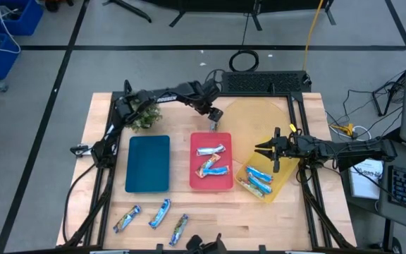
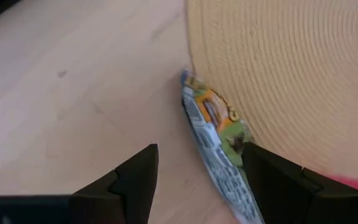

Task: Pick and place Granola Bars by type
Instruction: Put the yellow granola bar into the red bin

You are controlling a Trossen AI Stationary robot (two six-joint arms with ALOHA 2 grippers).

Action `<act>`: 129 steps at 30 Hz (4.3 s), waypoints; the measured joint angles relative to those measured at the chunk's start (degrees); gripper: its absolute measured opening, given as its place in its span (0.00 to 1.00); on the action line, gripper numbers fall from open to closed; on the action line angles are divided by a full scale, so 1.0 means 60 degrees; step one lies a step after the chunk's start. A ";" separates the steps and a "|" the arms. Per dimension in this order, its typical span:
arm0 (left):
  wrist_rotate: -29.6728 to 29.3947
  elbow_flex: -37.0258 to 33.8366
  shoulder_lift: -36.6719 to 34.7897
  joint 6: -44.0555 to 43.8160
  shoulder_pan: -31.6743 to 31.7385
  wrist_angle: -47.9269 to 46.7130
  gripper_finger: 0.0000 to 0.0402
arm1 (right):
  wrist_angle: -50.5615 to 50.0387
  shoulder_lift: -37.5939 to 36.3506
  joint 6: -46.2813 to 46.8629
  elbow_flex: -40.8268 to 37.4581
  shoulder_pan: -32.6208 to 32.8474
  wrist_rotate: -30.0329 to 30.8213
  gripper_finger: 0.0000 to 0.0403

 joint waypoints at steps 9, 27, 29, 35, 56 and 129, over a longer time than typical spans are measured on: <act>-0.0252 0.0120 -0.0015 0.1283 -0.0250 -0.0497 0.60 | 0.0000 0.0000 0.0000 0.0000 0.0000 0.0000 0.18; 0.1121 0.0098 -0.0767 0.4415 -0.0385 0.0041 0.15 | 0.0128 0.0000 0.0309 -0.0002 0.0000 -0.0015 0.18; 0.2067 0.0113 -0.1419 0.4938 -0.0522 0.0555 0.04 | 0.0665 0.0000 0.0123 -0.0001 0.0000 -0.0018 0.18; 0.3210 -0.0492 -0.3662 0.6550 -0.1229 0.1155 0.01 | 0.4044 0.0005 -0.0524 0.0027 -0.0026 -0.0002 0.18; 0.3111 -1.2505 -1.0508 0.4215 -0.1354 1.0804 0.00 | -0.5987 1.0039 -0.0907 1.1759 -0.5116 -0.1117 0.18; 0.2416 -1.5548 -1.2564 0.4990 -0.2688 1.3053 0.03 | -0.7394 1.5230 -0.1038 1.5351 -0.4281 -0.4036 0.05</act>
